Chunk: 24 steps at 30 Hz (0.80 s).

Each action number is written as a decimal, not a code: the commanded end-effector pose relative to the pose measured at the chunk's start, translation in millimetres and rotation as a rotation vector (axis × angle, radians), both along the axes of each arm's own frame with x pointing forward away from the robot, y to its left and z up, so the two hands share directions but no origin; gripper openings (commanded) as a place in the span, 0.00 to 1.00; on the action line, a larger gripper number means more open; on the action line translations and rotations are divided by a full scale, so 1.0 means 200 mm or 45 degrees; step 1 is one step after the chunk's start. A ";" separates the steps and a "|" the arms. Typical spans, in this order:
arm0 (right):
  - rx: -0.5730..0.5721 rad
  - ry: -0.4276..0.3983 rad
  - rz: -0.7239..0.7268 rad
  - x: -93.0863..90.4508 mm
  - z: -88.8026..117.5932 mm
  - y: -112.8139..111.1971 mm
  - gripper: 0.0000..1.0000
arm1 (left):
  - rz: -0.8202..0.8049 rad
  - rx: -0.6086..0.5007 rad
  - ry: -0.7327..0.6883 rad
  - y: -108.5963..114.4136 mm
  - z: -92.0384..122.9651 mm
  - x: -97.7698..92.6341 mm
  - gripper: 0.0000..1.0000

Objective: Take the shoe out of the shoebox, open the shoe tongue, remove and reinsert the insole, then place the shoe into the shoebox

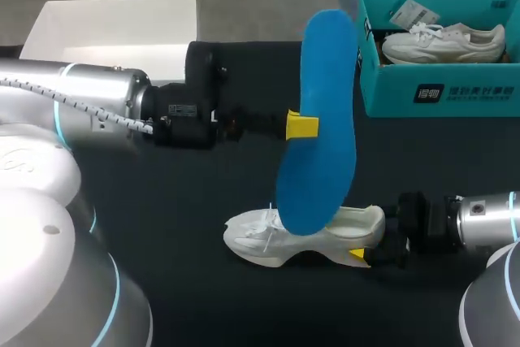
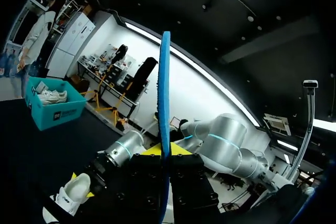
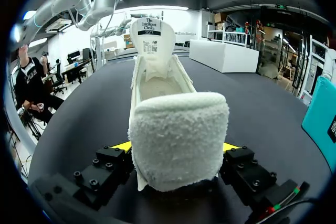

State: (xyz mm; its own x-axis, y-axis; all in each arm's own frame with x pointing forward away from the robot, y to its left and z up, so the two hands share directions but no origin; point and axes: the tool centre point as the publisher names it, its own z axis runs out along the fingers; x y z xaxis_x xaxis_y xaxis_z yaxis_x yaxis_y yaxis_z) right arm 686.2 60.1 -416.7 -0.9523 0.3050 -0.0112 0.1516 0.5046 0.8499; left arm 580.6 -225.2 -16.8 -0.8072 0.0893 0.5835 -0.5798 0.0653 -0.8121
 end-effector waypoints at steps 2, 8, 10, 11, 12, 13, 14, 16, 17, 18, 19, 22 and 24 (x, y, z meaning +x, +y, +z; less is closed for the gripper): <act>-0.006 -0.001 -0.004 0.00 -0.01 0.00 0.00 | 0.028 0.003 0.028 -0.07 0.02 -0.04 0.00; -0.006 -0.001 -0.004 0.00 -0.01 0.00 0.00 | 0.038 0.000 0.029 -0.07 0.03 -0.06 0.00; -0.006 -0.001 -0.004 0.00 -0.01 0.00 0.00 | 0.034 -0.006 0.034 -0.07 0.03 -0.07 0.00; -0.006 -0.001 -0.004 0.00 -0.01 0.00 0.00 | 0.037 -0.008 0.038 -0.07 0.03 -0.07 0.00; -0.006 -0.001 -0.004 0.00 -0.01 0.00 0.00 | 0.039 -0.010 0.039 -0.07 0.03 -0.08 0.00; -0.006 -0.001 -0.004 0.00 -0.01 0.00 0.00 | 0.039 -0.010 0.039 -0.07 0.03 -0.08 0.00; -0.006 -0.001 -0.004 0.00 -0.01 0.00 0.00 | 0.039 -0.010 0.039 -0.07 0.03 -0.08 0.00; -0.006 -0.001 -0.004 0.00 -0.01 0.00 0.00 | 0.039 -0.010 0.039 -0.07 0.03 -0.08 0.00; -0.006 -0.001 -0.004 0.00 -0.01 0.00 0.00 | 0.039 -0.010 0.039 -0.07 0.03 -0.08 0.00; -0.006 -0.001 -0.004 0.00 -0.01 0.00 0.00 | 0.039 -0.010 0.039 -0.07 0.03 -0.08 0.00; -0.006 -0.001 -0.004 0.00 -0.01 0.00 0.00 | 0.039 -0.010 0.039 -0.07 0.03 -0.08 0.00; -0.006 -0.001 -0.004 0.00 -0.01 0.00 0.00 | 0.039 -0.010 0.039 -0.07 0.03 -0.08 0.00; -0.006 -0.001 -0.004 0.00 -0.01 0.00 0.00 | 0.039 -0.010 0.039 -0.07 0.03 -0.08 0.00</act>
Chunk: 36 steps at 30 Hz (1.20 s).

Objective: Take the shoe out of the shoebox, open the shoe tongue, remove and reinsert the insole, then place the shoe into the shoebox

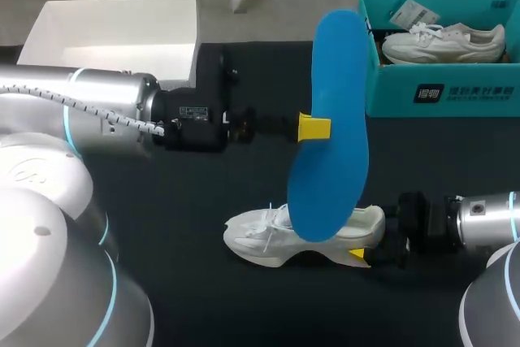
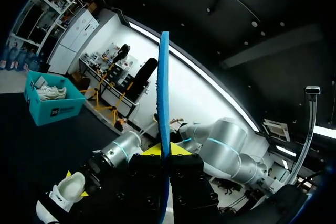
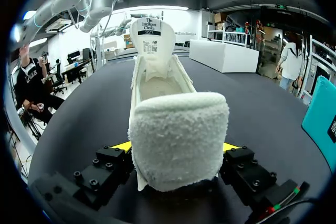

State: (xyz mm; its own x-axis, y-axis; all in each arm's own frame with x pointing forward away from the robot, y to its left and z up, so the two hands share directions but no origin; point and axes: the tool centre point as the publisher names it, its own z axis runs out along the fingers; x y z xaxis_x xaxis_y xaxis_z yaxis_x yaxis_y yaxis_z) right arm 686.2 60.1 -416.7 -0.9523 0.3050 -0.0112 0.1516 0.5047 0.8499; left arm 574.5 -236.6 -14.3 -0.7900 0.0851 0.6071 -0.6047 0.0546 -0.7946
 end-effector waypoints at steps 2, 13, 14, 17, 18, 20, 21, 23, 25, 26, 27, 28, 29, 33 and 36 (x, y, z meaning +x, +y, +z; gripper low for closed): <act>-0.006 -0.001 -0.004 0.00 -0.01 0.00 0.00 | 0.026 -0.002 0.001 -0.01 0.01 -0.05 0.00; -0.006 -0.001 -0.004 0.00 -0.01 0.00 0.00 | 0.026 -0.002 0.001 -0.01 0.01 -0.05 0.00; -0.006 -0.001 -0.004 0.00 -0.01 0.00 0.00 | 0.026 -0.002 0.001 -0.01 0.01 -0.05 0.00; -0.006 -0.001 -0.004 0.00 -0.01 0.00 0.00 | 0.026 -0.002 0.001 -0.01 0.01 -0.05 0.00; -0.006 -0.001 -0.004 0.00 -0.01 0.00 0.00 | 0.026 -0.002 0.001 -0.01 0.01 -0.05 0.00; -0.006 -0.001 -0.004 0.00 -0.01 0.00 0.00 | 0.026 -0.002 0.001 -0.01 0.01 -0.05 0.00; -0.006 -0.001 -0.004 0.00 -0.01 0.00 0.00 | 0.026 -0.002 0.001 -0.01 0.01 -0.05 0.00; -0.006 -0.001 -0.004 0.00 -0.01 0.00 0.00 | 0.026 -0.002 0.001 -0.01 0.01 -0.05 0.00; -0.006 -0.001 -0.004 0.00 -0.01 0.00 0.00 | 0.026 -0.002 0.001 -0.01 0.01 -0.05 0.00; -0.006 -0.001 -0.004 0.00 -0.01 0.00 0.00 | 0.026 -0.002 0.001 -0.01 0.01 -0.05 0.00; -0.006 -0.001 -0.004 0.00 -0.01 0.00 0.00 | 0.026 -0.002 0.001 -0.01 0.01 -0.05 0.00; -0.006 -0.001 -0.004 0.00 -0.01 0.00 0.00 | 0.026 -0.002 0.001 -0.01 0.01 -0.05 0.00; -0.006 -0.001 -0.004 0.00 -0.01 0.00 0.00 | 0.026 -0.002 0.001 -0.01 0.01 -0.05 0.00; -0.006 -0.001 -0.004 0.00 -0.01 0.00 0.03 | 0.026 -0.002 0.001 -0.01 0.01 -0.05 0.00; -0.006 -0.001 -0.004 0.00 -0.01 0.00 0.00 | 0.026 -0.002 0.001 -0.01 0.01 -0.05 0.00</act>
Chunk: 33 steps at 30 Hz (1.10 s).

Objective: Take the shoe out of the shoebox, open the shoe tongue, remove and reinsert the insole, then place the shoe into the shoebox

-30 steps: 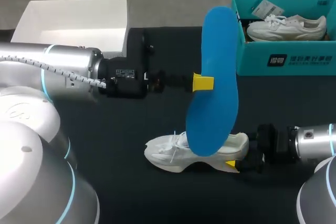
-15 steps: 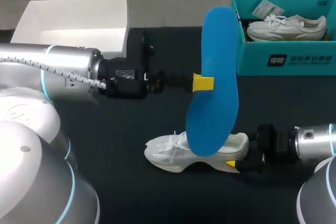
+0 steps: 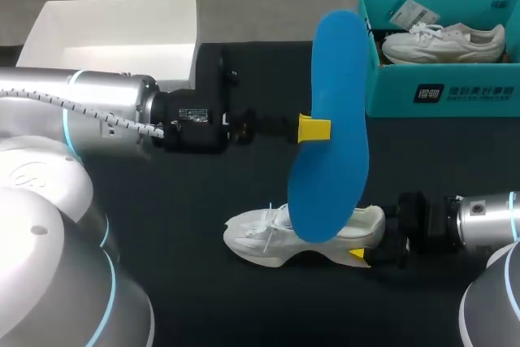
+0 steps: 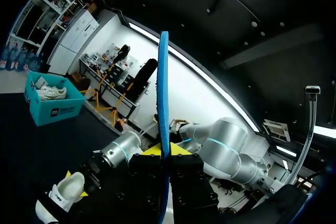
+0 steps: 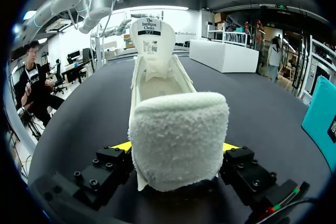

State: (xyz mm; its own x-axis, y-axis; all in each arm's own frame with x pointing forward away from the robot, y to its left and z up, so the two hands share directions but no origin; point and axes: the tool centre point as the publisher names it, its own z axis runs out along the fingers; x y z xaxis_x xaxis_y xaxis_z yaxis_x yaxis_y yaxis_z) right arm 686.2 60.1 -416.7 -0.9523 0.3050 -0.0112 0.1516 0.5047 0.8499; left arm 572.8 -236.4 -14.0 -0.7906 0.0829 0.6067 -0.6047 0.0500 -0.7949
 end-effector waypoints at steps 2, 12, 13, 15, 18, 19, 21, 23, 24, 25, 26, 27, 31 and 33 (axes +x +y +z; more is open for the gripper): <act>-0.006 -0.001 -0.004 0.00 -0.01 0.00 0.00 | 0.021 0.001 0.001 -0.01 0.01 -0.04 0.00; -0.006 -0.001 -0.004 0.00 -0.01 0.00 0.00 | 0.021 0.001 0.001 -0.01 0.01 -0.04 0.00; -0.006 -0.001 -0.004 0.00 -0.01 0.00 0.00 | 0.021 0.001 0.001 -0.01 0.01 -0.04 0.00; -0.006 -0.001 -0.004 0.00 -0.01 0.00 0.40 | 0.021 0.001 0.001 -0.01 0.01 -0.04 0.00; -0.006 -0.001 -0.004 0.00 -0.01 0.00 1.00 | 0.021 0.001 0.001 -0.01 0.01 -0.04 0.00; -0.006 -0.001 -0.004 0.00 -0.01 0.00 1.00 | 0.021 0.001 0.001 -0.01 0.01 -0.04 0.00; -0.006 -0.001 -0.004 0.00 -0.01 0.00 1.00 | 0.021 0.001 0.001 -0.01 0.01 -0.04 0.00; -0.006 -0.001 -0.004 0.00 -0.01 0.00 1.00 | 0.021 0.001 0.001 -0.01 0.01 -0.04 0.00; -0.006 -0.001 -0.004 0.00 -0.01 0.00 1.00 | 0.021 0.001 0.001 -0.01 0.01 -0.04 0.00; -0.006 -0.001 -0.004 0.00 -0.01 0.00 1.00 | 0.021 0.001 0.001 -0.01 0.01 -0.04 0.00; -0.006 -0.001 -0.004 0.00 -0.01 0.00 1.00 | 0.021 0.001 0.001 -0.01 0.01 -0.04 0.00; -0.006 -0.001 -0.004 0.00 -0.01 0.00 1.00 | 0.021 0.001 0.001 -0.01 0.01 -0.04 0.00; -0.006 -0.001 -0.004 0.00 -0.01 0.00 1.00 | 0.021 0.001 0.001 -0.01 0.01 -0.04 0.00; -0.006 -0.001 -0.004 0.00 -0.01 0.00 1.00 | 0.021 0.001 0.001 -0.01 0.01 -0.04 0.00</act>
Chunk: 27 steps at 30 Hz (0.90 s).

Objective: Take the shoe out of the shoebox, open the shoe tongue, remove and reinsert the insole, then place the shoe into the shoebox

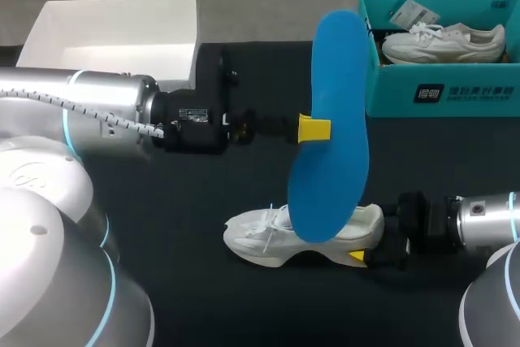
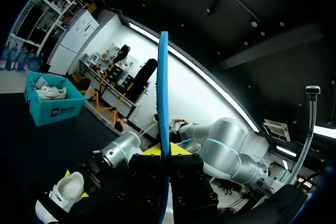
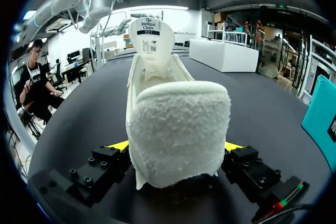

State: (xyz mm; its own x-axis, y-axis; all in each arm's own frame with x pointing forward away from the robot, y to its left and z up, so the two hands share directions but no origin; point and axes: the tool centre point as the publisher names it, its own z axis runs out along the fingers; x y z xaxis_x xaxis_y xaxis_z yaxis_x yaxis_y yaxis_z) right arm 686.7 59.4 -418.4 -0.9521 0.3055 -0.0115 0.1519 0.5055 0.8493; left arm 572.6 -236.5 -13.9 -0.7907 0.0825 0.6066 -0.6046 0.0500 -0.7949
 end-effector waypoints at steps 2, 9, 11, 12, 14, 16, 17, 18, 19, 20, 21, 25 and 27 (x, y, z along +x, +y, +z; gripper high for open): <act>-0.017 0.003 -0.003 0.00 0.00 0.00 1.00 | 0.020 0.001 0.001 -0.01 0.01 -0.04 0.00; -0.075 0.017 -0.011 0.02 0.02 -0.04 1.00 | 0.020 0.001 0.001 -0.01 0.01 -0.04 0.00; -0.094 0.028 -0.006 0.02 0.03 -0.05 1.00 | 0.020 0.001 0.001 -0.01 0.01 -0.04 0.00; -0.102 0.027 -0.012 0.02 0.04 -0.05 1.00 | 0.020 0.001 0.001 -0.01 0.01 -0.04 0.00; -0.130 0.030 -0.014 0.02 0.06 -0.05 1.00 | 0.020 0.001 0.001 -0.01 0.01 -0.04 0.00; -0.166 0.034 -0.021 0.03 0.08 -0.06 1.00 | 0.020 0.001 0.001 -0.01 0.01 -0.04 0.00; -0.187 0.037 -0.025 0.03 0.10 -0.07 1.00 | 0.020 0.001 0.001 -0.01 0.01 -0.04 0.00; -0.203 0.031 -0.031 0.03 0.11 -0.07 1.00 | 0.020 0.001 0.001 -0.01 0.01 -0.04 0.00; -0.237 0.032 -0.039 0.03 0.13 -0.08 1.00 | 0.020 0.001 0.001 -0.01 0.01 -0.04 0.00; -0.262 0.030 -0.044 0.03 0.15 -0.08 1.00 | 0.020 0.001 0.001 -0.01 0.01 -0.04 0.00; -0.272 0.030 -0.045 0.03 0.16 -0.08 1.00 | 0.020 0.001 0.001 -0.01 0.01 -0.04 0.00; -0.313 0.040 -0.089 0.01 0.21 -0.11 1.00 | 0.020 0.001 0.001 -0.01 0.01 -0.04 0.00; -0.312 0.006 -0.105 0.00 0.23 -0.12 1.00 | 0.020 0.001 0.001 -0.01 0.01 -0.04 0.00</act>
